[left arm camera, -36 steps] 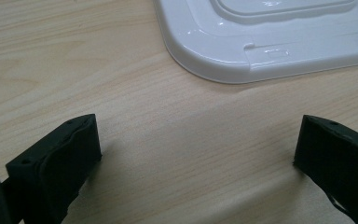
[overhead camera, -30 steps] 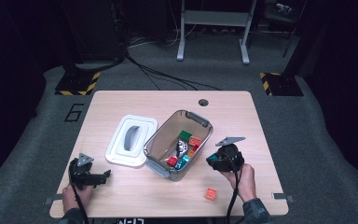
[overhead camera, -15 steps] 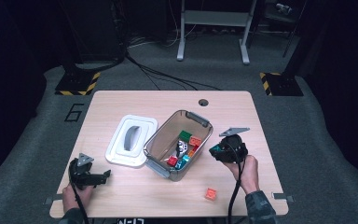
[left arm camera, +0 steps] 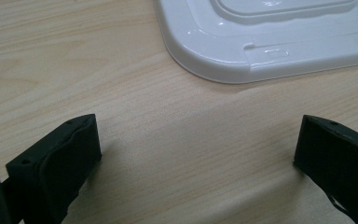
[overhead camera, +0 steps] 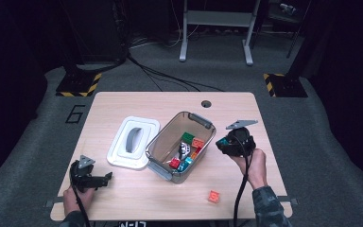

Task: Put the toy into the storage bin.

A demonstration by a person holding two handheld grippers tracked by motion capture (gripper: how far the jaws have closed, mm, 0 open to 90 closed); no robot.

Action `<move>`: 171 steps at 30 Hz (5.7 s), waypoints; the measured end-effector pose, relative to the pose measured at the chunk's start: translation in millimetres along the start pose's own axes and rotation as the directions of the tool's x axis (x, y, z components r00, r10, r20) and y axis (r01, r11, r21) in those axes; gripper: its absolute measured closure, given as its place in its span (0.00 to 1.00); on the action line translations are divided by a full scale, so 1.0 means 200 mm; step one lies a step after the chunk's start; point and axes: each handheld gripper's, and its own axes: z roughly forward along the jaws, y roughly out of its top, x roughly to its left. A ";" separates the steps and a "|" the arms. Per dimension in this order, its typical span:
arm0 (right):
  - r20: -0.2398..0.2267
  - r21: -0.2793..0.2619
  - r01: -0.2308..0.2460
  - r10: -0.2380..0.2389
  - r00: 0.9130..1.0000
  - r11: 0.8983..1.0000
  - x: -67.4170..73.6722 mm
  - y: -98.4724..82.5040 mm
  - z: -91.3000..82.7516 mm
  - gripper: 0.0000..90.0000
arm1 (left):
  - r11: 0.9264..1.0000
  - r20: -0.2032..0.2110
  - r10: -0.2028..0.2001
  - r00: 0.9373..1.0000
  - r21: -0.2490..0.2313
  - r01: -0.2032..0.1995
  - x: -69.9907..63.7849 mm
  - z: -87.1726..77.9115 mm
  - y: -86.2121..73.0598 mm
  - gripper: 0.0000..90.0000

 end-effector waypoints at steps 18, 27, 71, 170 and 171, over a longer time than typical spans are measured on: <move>0.041 -0.026 0.060 -0.059 0.997 0.998 0.01 0.18 -0.07 0.66 | 1.000 0.000 0.001 1.000 -0.001 -0.001 0.00 0.00 0.00 0.00; 0.023 -0.038 0.082 -0.081 0.996 0.996 0.03 0.27 -0.03 0.66 | 1.000 0.000 0.000 1.000 -0.001 0.000 0.00 0.00 0.00 0.00; -0.077 0.023 0.047 -0.045 0.996 0.999 0.12 0.20 0.10 0.21 | 1.000 0.001 0.000 1.000 -0.001 0.000 0.00 0.00 0.00 0.00; -0.149 0.083 0.067 -0.054 0.987 0.994 0.17 -0.49 0.17 0.65 | 1.000 0.008 0.000 1.000 0.011 0.000 0.00 -0.01 0.00 0.00; -0.152 0.087 0.063 -0.049 0.987 0.994 0.16 -0.48 0.17 0.65 | 1.000 0.009 0.002 1.000 0.013 -0.002 0.00 -0.01 0.00 0.00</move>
